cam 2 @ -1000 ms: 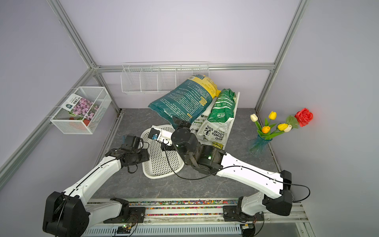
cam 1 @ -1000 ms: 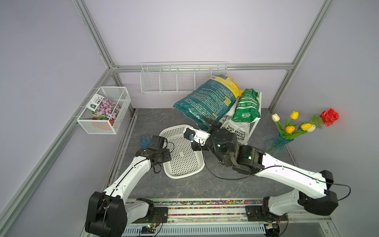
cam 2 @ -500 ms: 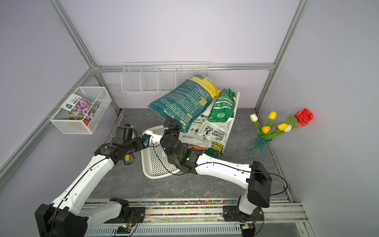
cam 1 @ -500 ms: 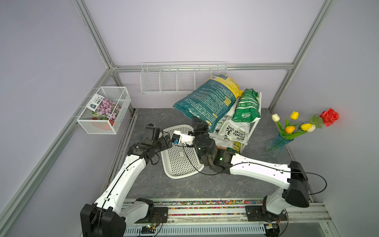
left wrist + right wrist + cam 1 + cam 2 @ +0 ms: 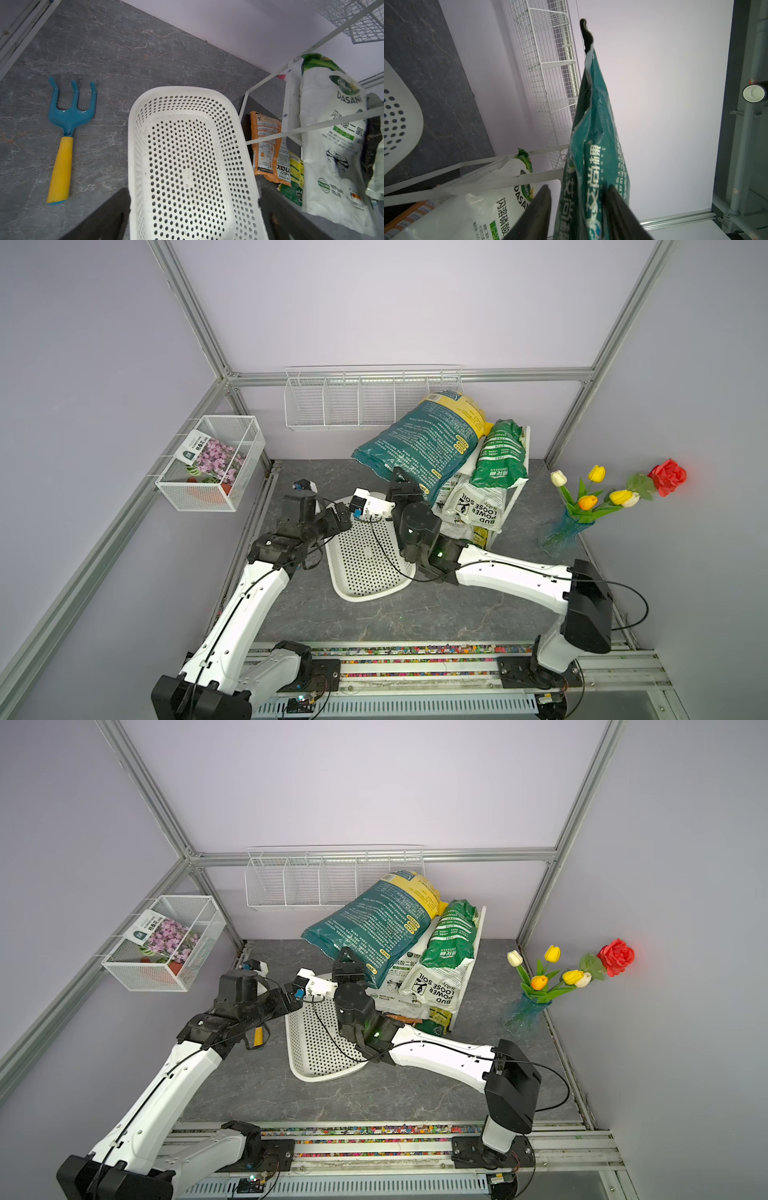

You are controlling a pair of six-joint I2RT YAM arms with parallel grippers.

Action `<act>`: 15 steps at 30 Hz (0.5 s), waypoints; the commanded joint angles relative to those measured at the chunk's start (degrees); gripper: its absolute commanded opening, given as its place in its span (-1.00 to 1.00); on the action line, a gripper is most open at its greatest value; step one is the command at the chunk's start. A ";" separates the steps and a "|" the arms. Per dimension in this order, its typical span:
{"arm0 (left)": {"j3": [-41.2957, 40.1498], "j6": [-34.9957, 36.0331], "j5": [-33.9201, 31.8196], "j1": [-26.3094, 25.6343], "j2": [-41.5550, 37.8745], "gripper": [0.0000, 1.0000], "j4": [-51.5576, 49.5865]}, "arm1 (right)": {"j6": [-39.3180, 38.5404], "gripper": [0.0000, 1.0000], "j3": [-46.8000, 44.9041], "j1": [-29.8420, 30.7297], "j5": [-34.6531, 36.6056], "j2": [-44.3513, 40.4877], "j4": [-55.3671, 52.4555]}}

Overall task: Take down the fertilizer bag from the shelf
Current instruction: Pick up the fertilizer bag from the shelf.

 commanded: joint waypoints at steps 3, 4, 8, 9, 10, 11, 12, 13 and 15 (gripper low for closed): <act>-1.23 -0.24 2.08 0.20 -1.37 1.00 2.99 | 3.09 -0.75 2.75 -1.28 0.43 -0.40 -0.17; -1.39 -0.17 2.48 0.20 -1.40 1.00 3.50 | 4.93 -0.83 3.63 -1.25 0.28 -0.82 -2.74; -1.88 0.31 4.57 0.21 -1.56 1.00 5.47 | 15.34 -1.00 9.75 -1.37 -0.07 -3.23 -17.88; -2.06 0.39 5.10 0.21 -1.62 1.00 5.99 | 18.66 -1.00 11.39 -1.35 -0.74 -4.13 -22.20; -2.19 0.61 5.57 0.21 -1.56 1.00 6.64 | 23.27 -1.00 13.56 -1.35 -2.08 -5.32 -27.80; -2.12 0.99 6.27 0.21 -1.56 1.00 7.39 | 28.12 -1.00 15.73 -1.49 -4.26 -6.68 -33.22; -2.03 1.30 7.13 0.21 -1.48 1.00 8.23 | 32.10 -1.00 17.95 -1.81 -6.51 -7.76 -38.31; -1.78 1.82 8.24 0.21 -1.35 1.00 9.51 | 36.51 -1.00 20.75 -2.25 -9.00 -8.74 -43.42; -1.16 3.29 11.27 0.21 -0.82 1.00 12.19 | 43.28 -1.00 25.51 -3.52 -13.54 -10.09 -51.15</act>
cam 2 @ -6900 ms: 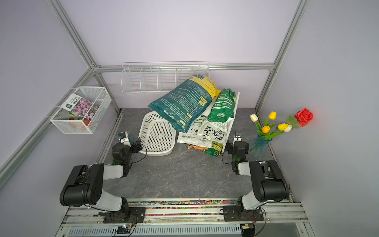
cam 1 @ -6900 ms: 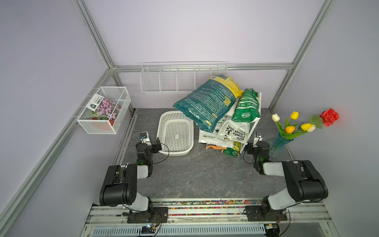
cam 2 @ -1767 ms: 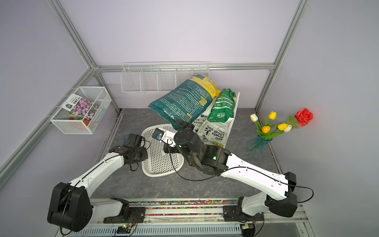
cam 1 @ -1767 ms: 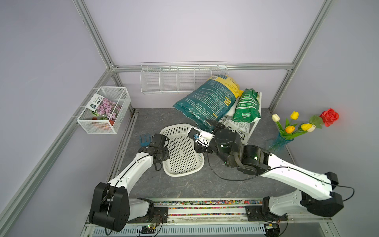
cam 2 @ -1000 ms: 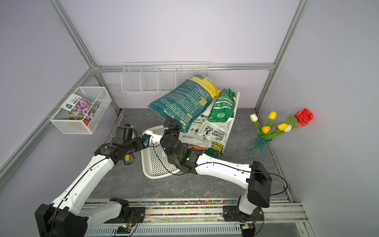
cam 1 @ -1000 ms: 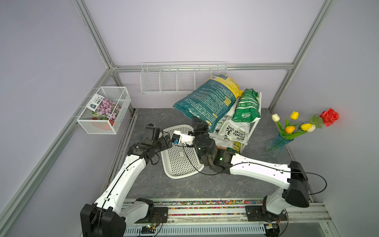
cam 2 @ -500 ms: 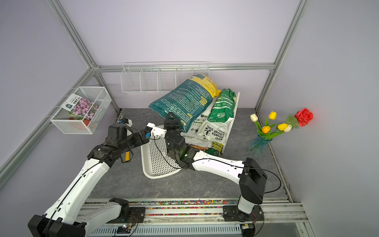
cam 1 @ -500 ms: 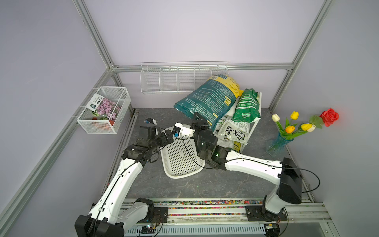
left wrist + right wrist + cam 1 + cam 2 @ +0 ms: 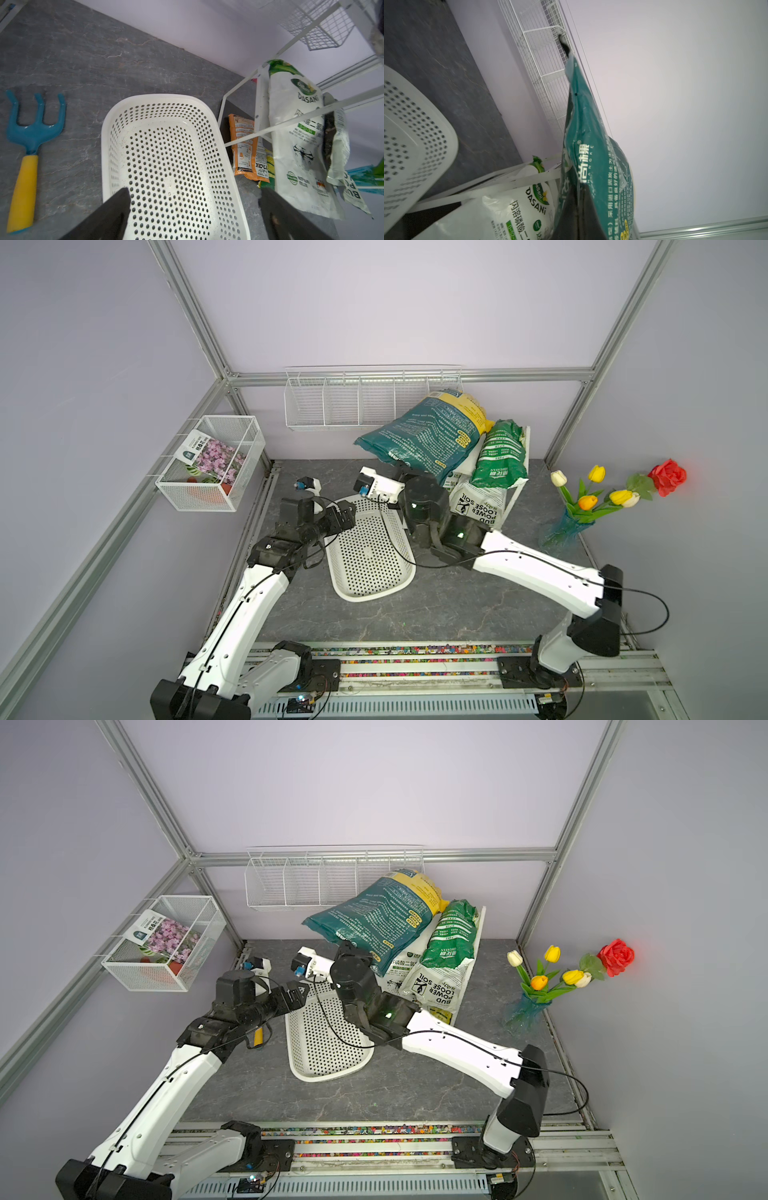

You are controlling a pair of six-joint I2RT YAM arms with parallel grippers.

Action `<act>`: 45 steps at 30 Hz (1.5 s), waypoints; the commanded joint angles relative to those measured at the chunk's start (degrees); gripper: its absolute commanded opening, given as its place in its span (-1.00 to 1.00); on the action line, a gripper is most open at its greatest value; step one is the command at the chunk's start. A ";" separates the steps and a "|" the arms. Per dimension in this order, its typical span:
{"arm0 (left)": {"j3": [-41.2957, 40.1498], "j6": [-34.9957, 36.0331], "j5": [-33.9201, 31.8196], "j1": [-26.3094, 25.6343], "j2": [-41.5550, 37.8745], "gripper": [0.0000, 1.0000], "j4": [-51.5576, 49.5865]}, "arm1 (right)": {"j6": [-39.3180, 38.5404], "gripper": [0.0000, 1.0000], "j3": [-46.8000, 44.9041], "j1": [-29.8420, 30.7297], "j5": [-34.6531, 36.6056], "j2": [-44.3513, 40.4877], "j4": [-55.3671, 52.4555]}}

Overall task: Take down the fertilizer bag from the shelf
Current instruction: Pick up the fertilizer bag from the shelf.

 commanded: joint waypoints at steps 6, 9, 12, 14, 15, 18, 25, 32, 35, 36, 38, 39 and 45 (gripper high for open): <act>5.00 8.73 16.32 0.19 2.73 1.00 15.31 | 25.40 -1.00 14.78 -8.67 -19.04 -8.04 -25.15; 6.13 8.23 19.57 0.21 3.29 1.00 20.68 | 25.41 -1.00 18.13 -11.28 -22.87 -7.49 -27.37; 7.58 6.96 21.08 0.21 4.41 1.00 22.44 | 27.39 -1.00 23.52 -13.76 -27.87 -6.09 -29.75; 8.09 6.13 21.29 0.21 5.20 1.00 22.20 | 29.21 -1.00 27.51 -15.22 -30.54 -5.24 -30.80; 8.02 5.90 21.48 0.16 5.32 1.00 22.02 | 29.88 -1.00 29.55 -15.51 -31.54 -4.72 -31.80; 6.72 5.36 21.81 0.21 5.23 1.00 21.81 | 30.56 -1.00 36.37 -15.62 -34.67 -2.63 -34.29; 2.86 5.82 21.33 0.21 3.44 1.00 22.30 | 30.26 -1.00 45.49 -15.62 -36.97 0.24 -34.19; 1.46 6.31 21.49 0.21 2.65 1.00 22.60 | 31.25 -1.00 45.96 -15.60 -40.12 -1.86 -31.62; 1.34 6.34 22.81 0.17 2.26 1.00 23.30 | 31.44 -1.00 45.82 -15.62 -43.42 -3.44 -32.82; 1.02 7.12 24.09 0.21 2.23 1.00 24.51 | 30.87 -1.00 45.18 -15.62 -44.99 -4.45 -33.07; 0.90 8.28 26.39 0.21 2.48 1.00 26.14 | 31.48 -1.00 43.31 -15.61 -45.80 -6.75 -31.72; 1.57 8.93 27.13 0.21 3.03 1.00 25.71 | 31.71 -1.00 42.68 -15.62 -46.34 -7.79 -31.31; 4.84 10.52 31.21 0.13 5.12 1.00 23.82 | 33.52 -1.00 40.70 -15.62 -48.56 -11.66 -30.44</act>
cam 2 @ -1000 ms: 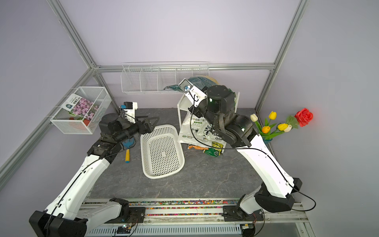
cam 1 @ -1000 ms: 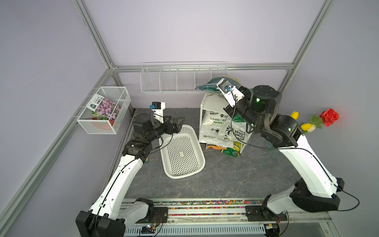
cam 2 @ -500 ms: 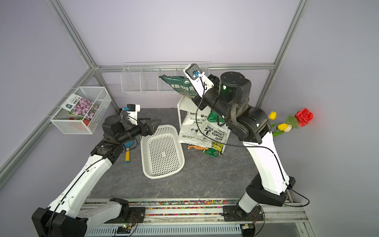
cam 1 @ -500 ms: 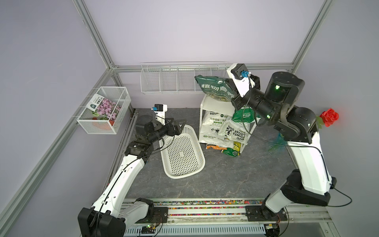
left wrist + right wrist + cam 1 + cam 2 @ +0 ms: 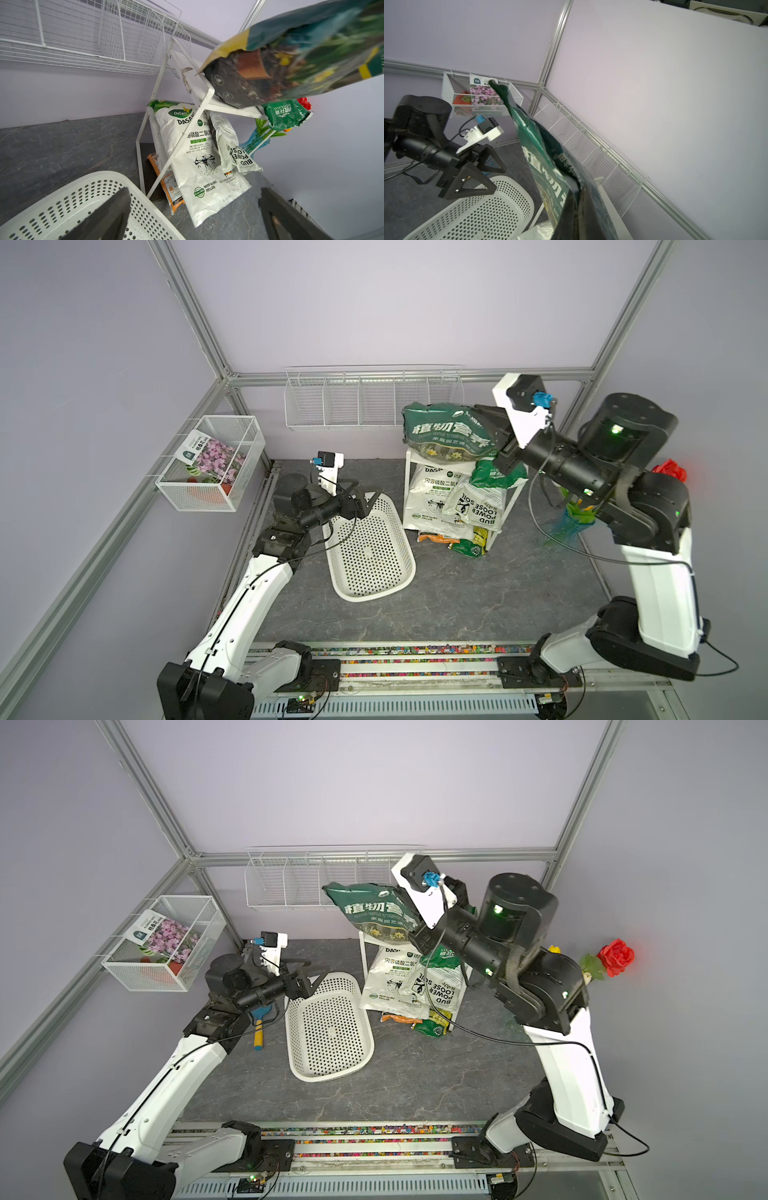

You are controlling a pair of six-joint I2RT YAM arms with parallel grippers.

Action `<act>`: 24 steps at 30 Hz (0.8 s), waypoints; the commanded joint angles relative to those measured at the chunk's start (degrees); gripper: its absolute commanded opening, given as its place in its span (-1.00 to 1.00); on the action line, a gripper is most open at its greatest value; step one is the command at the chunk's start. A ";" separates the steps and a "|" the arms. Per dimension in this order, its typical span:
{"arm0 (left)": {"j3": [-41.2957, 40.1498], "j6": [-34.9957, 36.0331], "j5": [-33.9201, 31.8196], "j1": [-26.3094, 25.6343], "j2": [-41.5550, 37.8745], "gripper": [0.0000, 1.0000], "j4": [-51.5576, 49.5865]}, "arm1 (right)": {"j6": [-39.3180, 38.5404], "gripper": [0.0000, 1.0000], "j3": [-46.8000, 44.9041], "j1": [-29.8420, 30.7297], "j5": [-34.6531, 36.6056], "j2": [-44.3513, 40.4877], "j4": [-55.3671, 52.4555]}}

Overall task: Take down the fertilizer bag from the shelf
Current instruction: Pick up the fertilizer bag from the shelf.

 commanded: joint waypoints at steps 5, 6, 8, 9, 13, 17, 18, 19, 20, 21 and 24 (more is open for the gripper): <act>3.73 4.88 6.66 0.21 -0.01 1.00 -1.26 | 3.56 -1.00 -0.17 0.46 -6.03 -4.37 8.37; 4.44 6.13 7.53 0.21 -0.28 1.00 -2.29 | 4.03 -1.00 -0.52 0.52 -6.26 -4.63 8.22; 6.04 7.95 9.68 0.16 -0.79 1.00 -4.46 | 5.16 -1.00 -1.95 0.53 -6.88 -5.37 7.83; 6.91 8.69 11.53 0.21 -0.94 1.00 -5.47 | 6.28 -1.00 -3.52 0.51 -7.27 -6.00 8.01; 11.35 7.98 19.10 0.21 -1.54 1.00 -8.64 | 11.13 -1.00 -13.17 0.55 -9.68 -9.71 10.13; 13.51 7.91 19.30 0.20 -2.87 0.99 -11.87 | 15.71 -1.00 -24.42 0.54 -10.41 -13.30 13.54; 13.28 8.30 18.58 0.21 -3.57 0.99 -12.19 | 16.84 -1.00 -26.69 0.56 -10.74 -14.01 14.59; 13.07 8.60 17.98 0.21 -4.05 0.99 -12.58 | 17.78 -1.00 -28.55 0.51 -10.94 -14.41 15.44; 12.57 9.21 17.27 0.20 -4.73 0.99 -12.88 | 18.88 -1.00 -30.26 0.55 -11.24 -14.82 16.26; 12.16 9.64 16.77 0.16 -5.23 0.99 -13.32 | 19.55 -1.00 -31.50 0.51 -11.58 -15.11 16.95; 10.77 10.72 15.09 0.21 -6.19 0.99 -14.46 | 21.48 -1.00 -33.46 0.51 -12.19 -14.61 18.63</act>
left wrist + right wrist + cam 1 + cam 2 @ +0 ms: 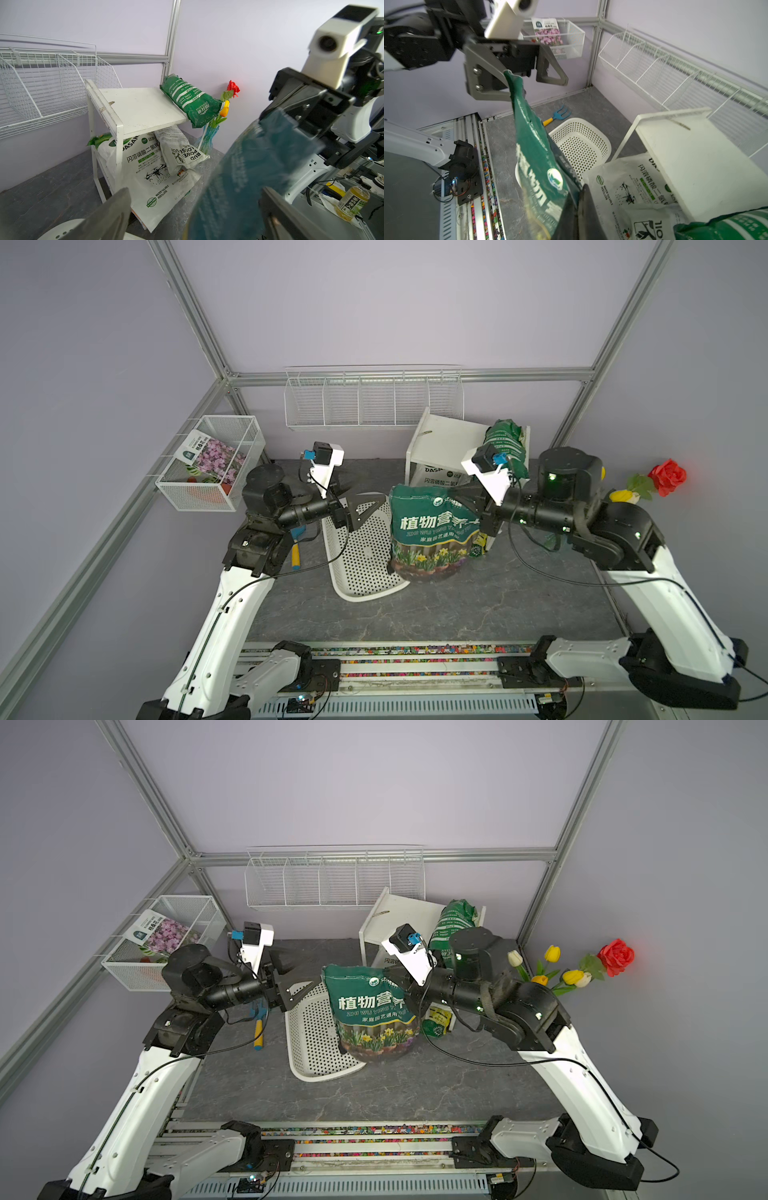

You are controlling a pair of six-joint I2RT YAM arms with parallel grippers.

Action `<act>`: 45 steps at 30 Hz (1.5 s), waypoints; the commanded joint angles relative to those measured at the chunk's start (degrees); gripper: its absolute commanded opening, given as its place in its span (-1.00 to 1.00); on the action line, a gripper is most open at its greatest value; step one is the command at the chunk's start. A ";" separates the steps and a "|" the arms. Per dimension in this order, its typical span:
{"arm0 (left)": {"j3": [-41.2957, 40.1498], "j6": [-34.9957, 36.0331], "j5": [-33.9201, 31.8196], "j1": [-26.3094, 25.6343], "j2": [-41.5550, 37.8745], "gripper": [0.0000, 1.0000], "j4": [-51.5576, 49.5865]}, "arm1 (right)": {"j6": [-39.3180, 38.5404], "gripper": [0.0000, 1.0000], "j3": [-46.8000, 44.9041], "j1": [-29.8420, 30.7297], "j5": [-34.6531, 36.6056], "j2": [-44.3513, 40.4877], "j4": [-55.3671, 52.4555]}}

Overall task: Take down the fertilizer bag from the shelf
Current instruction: Pick up the fertilizer bag from the shelf, then place the fertilizer bag in the storage box.

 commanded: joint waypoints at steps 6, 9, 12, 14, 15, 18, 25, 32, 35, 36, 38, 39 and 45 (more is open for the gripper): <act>-9.94 2.82 -21.53 0.21 -4.78 1.00 -1.25 | 6.65 -1.00 2.53 -0.26 -4.67 2.11 22.52; -16.62 1.05 -36.25 0.33 -7.93 1.00 1.77 | 7.12 -1.00 4.41 -0.28 -5.96 4.10 22.52; -22.52 -1.70 -46.84 1.06 -9.68 1.00 3.11 | 7.84 -1.00 4.31 -0.30 -6.40 4.94 24.65; -25.08 -4.18 -51.09 1.87 -9.73 1.00 3.11 | 9.05 -1.00 3.94 -0.30 -7.46 5.58 26.82; -26.49 -5.67 -52.49 2.45 -9.51 1.00 3.21 | 9.64 -1.00 4.01 -0.27 -8.16 6.13 27.66; -29.47 -10.82 -53.77 4.68 -8.27 1.00 4.22 | 10.90 -1.00 3.96 -0.21 -9.08 8.08 30.40; -33.26 -15.82 -60.87 6.96 -8.07 1.00 5.71 | 11.09 -1.00 3.44 -0.21 -9.85 12.22 36.33; -34.72 -17.07 -59.71 7.07 -6.23 1.00 2.74 | 9.51 -1.00 6.07 -0.20 -8.70 18.57 39.71; -37.41 -20.50 -59.92 7.11 -6.21 1.00 2.40 | 9.38 -1.00 8.51 -0.21 -8.67 21.53 39.69; -38.60 -21.51 -59.66 7.13 -6.75 1.00 2.69 | 9.20 -1.00 9.26 -0.23 -8.48 22.56 39.79; -40.57 -23.17 -59.86 7.11 -8.15 1.00 3.05 | 8.80 -1.00 10.54 -0.21 -8.35 24.42 40.02; -41.46 -23.74 -60.29 7.06 -9.06 1.00 3.11 | 8.65 -1.00 11.40 -0.21 -8.58 25.58 40.26; -43.45 -23.69 -61.41 7.10 -13.45 1.00 2.13 | 6.72 -1.00 16.53 -0.21 -9.23 32.60 39.67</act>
